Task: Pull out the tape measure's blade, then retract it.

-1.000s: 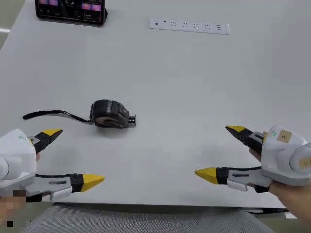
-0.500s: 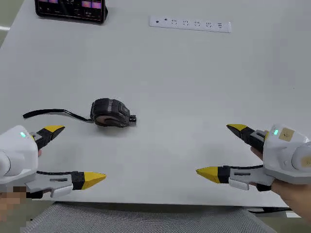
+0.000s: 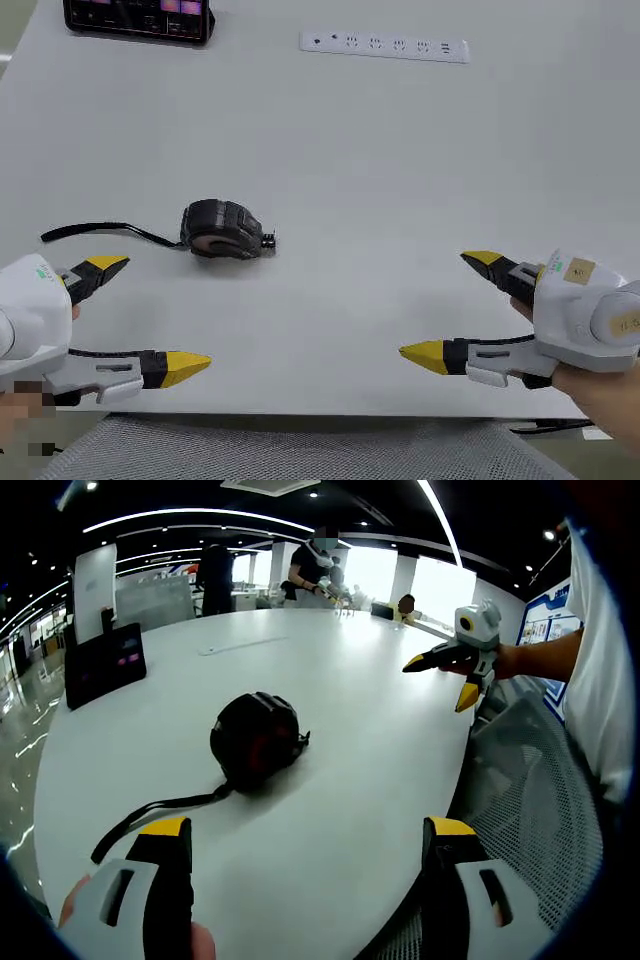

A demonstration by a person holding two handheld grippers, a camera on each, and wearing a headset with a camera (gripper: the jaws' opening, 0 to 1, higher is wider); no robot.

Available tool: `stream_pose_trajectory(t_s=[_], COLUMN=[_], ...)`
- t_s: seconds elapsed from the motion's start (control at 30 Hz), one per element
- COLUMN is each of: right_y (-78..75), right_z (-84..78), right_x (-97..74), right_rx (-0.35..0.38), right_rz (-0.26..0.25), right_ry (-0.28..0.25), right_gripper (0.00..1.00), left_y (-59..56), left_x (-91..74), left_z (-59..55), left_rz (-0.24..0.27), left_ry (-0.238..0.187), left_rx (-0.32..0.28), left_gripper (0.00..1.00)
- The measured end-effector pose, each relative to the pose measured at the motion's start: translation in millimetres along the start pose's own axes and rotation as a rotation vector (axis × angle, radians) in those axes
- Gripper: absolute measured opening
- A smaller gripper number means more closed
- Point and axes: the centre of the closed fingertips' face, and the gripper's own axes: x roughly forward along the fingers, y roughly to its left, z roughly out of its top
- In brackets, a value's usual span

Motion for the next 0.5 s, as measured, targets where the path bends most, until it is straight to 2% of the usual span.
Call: stream_pose_trajectory(t_s=[0.3,0.5], right_y=[0.5,-0.9], right_z=[-1.8,-0.8], right_x=[1.9,1.2], right_rx=[-0.005,-0.005], right_rz=[0.009,0.006], right_ry=[0.015,0.011], right_gripper=[0.86,0.87], left_y=[3.1,0.8], left_x=[-1.0,0.0], left_z=[3.6,2.2], left_rz=[0.013,0.006], left_ry=[-0.009,0.001], left_rx=[-0.011,0.003], left_gripper=[0.91,0.92])
